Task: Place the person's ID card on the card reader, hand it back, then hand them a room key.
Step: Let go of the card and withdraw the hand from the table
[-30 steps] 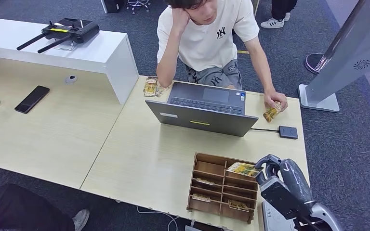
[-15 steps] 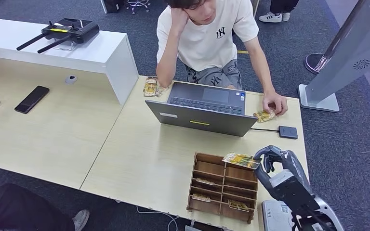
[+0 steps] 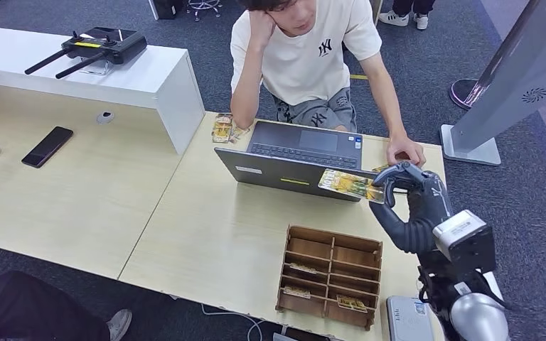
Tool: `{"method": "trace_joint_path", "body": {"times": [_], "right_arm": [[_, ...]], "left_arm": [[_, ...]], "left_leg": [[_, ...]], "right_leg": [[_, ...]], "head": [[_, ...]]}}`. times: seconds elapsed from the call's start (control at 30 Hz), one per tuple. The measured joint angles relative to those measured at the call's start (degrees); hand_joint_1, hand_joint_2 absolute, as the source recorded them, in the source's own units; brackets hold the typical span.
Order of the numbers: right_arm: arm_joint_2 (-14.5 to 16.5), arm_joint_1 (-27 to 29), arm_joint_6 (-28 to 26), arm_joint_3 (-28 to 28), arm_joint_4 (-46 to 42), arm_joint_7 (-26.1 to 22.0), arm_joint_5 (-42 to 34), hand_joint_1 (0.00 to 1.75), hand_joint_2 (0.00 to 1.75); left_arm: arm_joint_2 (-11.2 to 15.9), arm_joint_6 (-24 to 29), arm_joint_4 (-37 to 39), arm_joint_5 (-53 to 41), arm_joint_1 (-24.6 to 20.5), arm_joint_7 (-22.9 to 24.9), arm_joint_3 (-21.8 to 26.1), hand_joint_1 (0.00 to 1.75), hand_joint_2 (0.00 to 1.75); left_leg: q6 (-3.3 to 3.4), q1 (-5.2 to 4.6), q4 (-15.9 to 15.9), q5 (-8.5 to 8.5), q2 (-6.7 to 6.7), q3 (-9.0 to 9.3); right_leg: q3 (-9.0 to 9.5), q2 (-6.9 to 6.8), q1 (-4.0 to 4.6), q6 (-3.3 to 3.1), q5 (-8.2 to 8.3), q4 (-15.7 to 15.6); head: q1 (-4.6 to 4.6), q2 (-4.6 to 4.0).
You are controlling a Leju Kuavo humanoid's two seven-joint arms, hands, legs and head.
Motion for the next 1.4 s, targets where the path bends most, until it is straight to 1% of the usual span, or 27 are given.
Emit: {"method": "trace_joint_path", "body": {"times": [0.3, 0.67, 0.8, 0.87, 0.97, 1.13, 1.17, 1.27, 1.3, 1.4], "right_arm": [[3.5, -9.6, -2.0, 1.1, 7.7, 0.5, 0.8, 1.75, 1.75], [8.2, -23.0, -7.2, 2.3, 25.3, 2.9, 7.8, 1.75, 1.75], [9.7, -26.4, -9.5, 3.0, 31.0, 3.8, 11.7, 1.75, 1.75], [10.2, -27.6, -11.6, 3.4, 33.5, 3.7, 14.8, 1.75, 1.75], [10.6, -28.8, -15.0, 4.5, 36.0, 4.8, 20.6, 1.75, 1.75], [11.0, -30.0, -18.5, 6.1, 39.4, 5.4, 28.0, 1.75, 1.75], [11.1, -30.0, -19.0, 6.4, 40.0, 5.4, 29.4, 1.68, 1.75], [11.2, -30.1, -19.9, 7.1, 41.3, 6.3, 32.9, 0.39, 1.75], [11.2, -30.1, -20.0, 7.3, 41.8, 6.6, 34.1, 0.02, 1.75], [11.2, -30.1, -20.1, 7.8, 43.1, 7.4, 36.9, 0.0, 1.75]], "left_arm": [[0.4, -1.2, 0.0, -1.6, -0.5, -0.1, -1.5, 0.0, 0.0], [1.4, -1.8, 0.0, -3.9, -1.1, 0.6, -3.9, 0.0, 0.0], [1.6, -1.8, 0.0, -4.4, -1.3, 1.3, -4.5, 0.0, 0.0], [1.7, -1.7, 0.0, -4.6, -1.3, 1.5, -4.9, 0.0, 0.0], [1.7, -1.5, 0.0, -4.9, -1.4, 1.7, -5.3, 0.0, 0.0], [1.7, -1.3, 0.0, -5.1, -1.5, 1.8, -5.8, 0.0, 0.0], [1.7, -1.3, 0.0, -5.1, -1.5, 1.9, -5.9, 0.0, 0.0], [1.7, -1.0, 0.0, -5.2, -1.6, 2.2, -6.3, 0.0, 0.0], [1.7, -0.8, 0.0, -5.3, -1.6, 2.3, -6.5, 0.0, 0.0], [1.7, -0.7, 0.0, -5.3, -1.6, 2.5, -6.6, 0.0, 0.0]], "left_leg": [[-0.02, 0.0, 0.0, 0.02, 0.0, 0.0], [-0.04, 0.01, 0.0, 0.05, -0.02, 0.0], [-0.04, 0.01, 0.0, 0.05, -0.03, 0.0], [-0.04, 0.01, 0.0, 0.05, -0.04, 0.0], [-0.04, 0.01, 0.0, 0.05, -0.05, 0.0], [-0.04, 0.01, 0.0, 0.05, -0.05, 0.0], [-0.04, 0.01, 0.0, 0.05, -0.05, 0.0], [-0.04, 0.01, 0.0, 0.05, -0.05, 0.0], [-0.04, 0.01, 0.0, 0.05, -0.05, 0.0], [-0.04, 0.01, 0.0, 0.05, -0.05, 0.0]], "right_leg": [[0.0, 0.01, 0.0, 0.0, 0.01, 0.0], [0.0, -0.01, 0.01, -0.01, 0.03, 0.0], [0.0, -0.01, 0.01, -0.01, 0.03, 0.0], [0.0, -0.02, 0.01, -0.01, 0.03, 0.0], [-0.01, -0.02, 0.01, -0.01, 0.03, 0.0], [0.0, -0.02, 0.01, -0.01, 0.03, 0.0], [0.0, -0.03, 0.01, -0.01, 0.03, 0.0], [-0.01, -0.03, 0.01, -0.01, 0.03, 0.0], [-0.01, -0.02, 0.01, -0.01, 0.03, 0.0], [-0.01, -0.03, 0.01, -0.01, 0.03, 0.0]], "head": [[0.0, 0.0], [-0.01, 0.0], [0.0, 0.0], [0.0, 0.0], [-0.01, 0.0], [-0.01, 0.0], [0.0, 0.0], [0.0, 0.0], [-0.01, 0.0], [-0.01, 0.0]]}}
